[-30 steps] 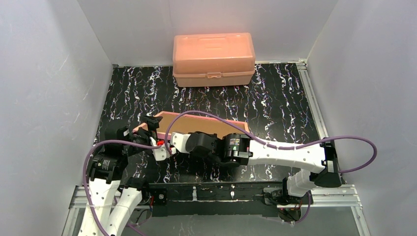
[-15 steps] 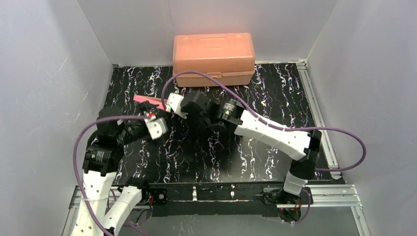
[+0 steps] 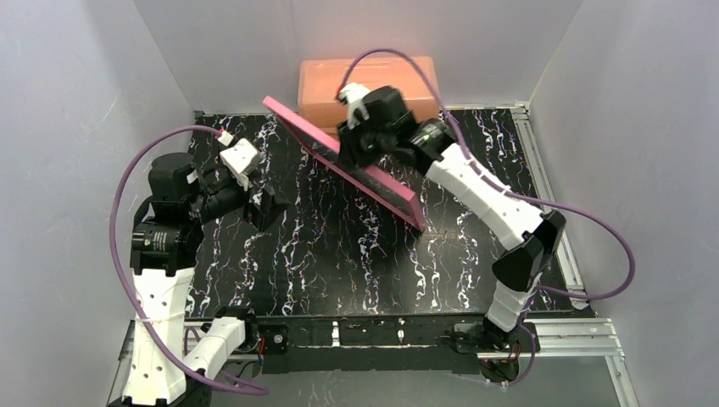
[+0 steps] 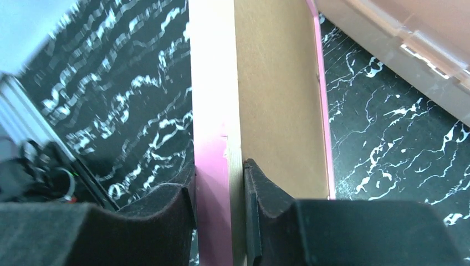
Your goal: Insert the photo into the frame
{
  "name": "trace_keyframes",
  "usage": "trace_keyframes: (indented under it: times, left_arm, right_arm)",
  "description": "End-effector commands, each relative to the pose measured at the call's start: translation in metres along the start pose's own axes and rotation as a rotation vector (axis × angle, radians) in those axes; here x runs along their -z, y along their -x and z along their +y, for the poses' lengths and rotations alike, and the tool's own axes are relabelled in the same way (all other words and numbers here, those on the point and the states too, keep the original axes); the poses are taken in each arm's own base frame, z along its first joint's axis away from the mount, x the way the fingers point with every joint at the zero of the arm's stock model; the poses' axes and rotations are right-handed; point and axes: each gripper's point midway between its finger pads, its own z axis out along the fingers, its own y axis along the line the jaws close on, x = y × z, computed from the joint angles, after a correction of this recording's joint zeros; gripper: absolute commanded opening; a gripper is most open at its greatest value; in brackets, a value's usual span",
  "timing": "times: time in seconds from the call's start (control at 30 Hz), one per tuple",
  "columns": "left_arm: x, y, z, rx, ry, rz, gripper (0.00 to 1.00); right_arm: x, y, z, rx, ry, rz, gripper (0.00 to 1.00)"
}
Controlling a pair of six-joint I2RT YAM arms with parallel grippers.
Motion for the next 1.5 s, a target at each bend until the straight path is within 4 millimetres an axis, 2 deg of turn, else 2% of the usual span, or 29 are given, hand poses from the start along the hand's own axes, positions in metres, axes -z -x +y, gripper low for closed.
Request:
trace_keyframes:
  times: [0.0,0.1,0.27,0.4,0.5,0.57,0.77,0.87,0.97,1.07,1.23,1.47]
  left_arm:
    - [0.017,0.005,-0.016,0.134,0.016,-0.008,0.99]
    - [0.021,0.003,-0.024,0.151,0.009,-0.020,0.99]
    - [0.022,-0.002,-0.026,0.212,0.014,0.006,0.99]
    - [0.021,-0.004,-0.029,0.253,0.009,0.006,0.98]
    - [0.018,-0.009,-0.030,0.275,0.000,0.025,0.99]
    - [0.016,-0.016,-0.027,0.285,0.006,0.053,0.99]
    - [0.008,-0.036,-0.016,0.305,0.022,0.161,0.98]
    - [0.004,-0.051,-0.010,0.333,0.027,0.250,0.99]
    - [-0.003,-0.073,-0.001,0.362,0.041,0.346,0.99]
    - [-0.006,-0.090,0.004,0.363,0.055,0.397,0.98]
    - [-0.006,-0.104,0.009,0.327,0.078,0.408,0.99]
    - [-0.008,-0.122,0.015,0.324,0.078,0.447,0.99]
  right_arm:
    - [0.029,0.039,-0.019,-0.391,0.115,-0.134,0.01]
    - [0.034,0.043,-0.035,-0.434,0.093,-0.137,0.01]
    - [0.040,0.029,-0.053,-0.509,0.052,-0.107,0.01]
    - [0.053,-0.002,-0.062,-0.528,-0.021,-0.084,0.01]
    - [0.071,-0.028,-0.065,-0.564,-0.065,-0.106,0.01]
    - [0.080,-0.049,-0.070,-0.592,-0.114,-0.125,0.01]
    - [0.114,-0.090,-0.084,-0.665,-0.244,-0.215,0.01]
    - [0.118,-0.111,-0.088,-0.717,-0.277,-0.244,0.01]
    - [0.117,-0.131,-0.092,-0.763,-0.300,-0.270,0.02]
    - [0.107,-0.152,-0.095,-0.795,-0.299,-0.282,0.01]
    - [0.093,-0.171,-0.099,-0.823,-0.285,-0.337,0.02]
    - [0.071,-0.186,-0.103,-0.850,-0.223,-0.432,0.09]
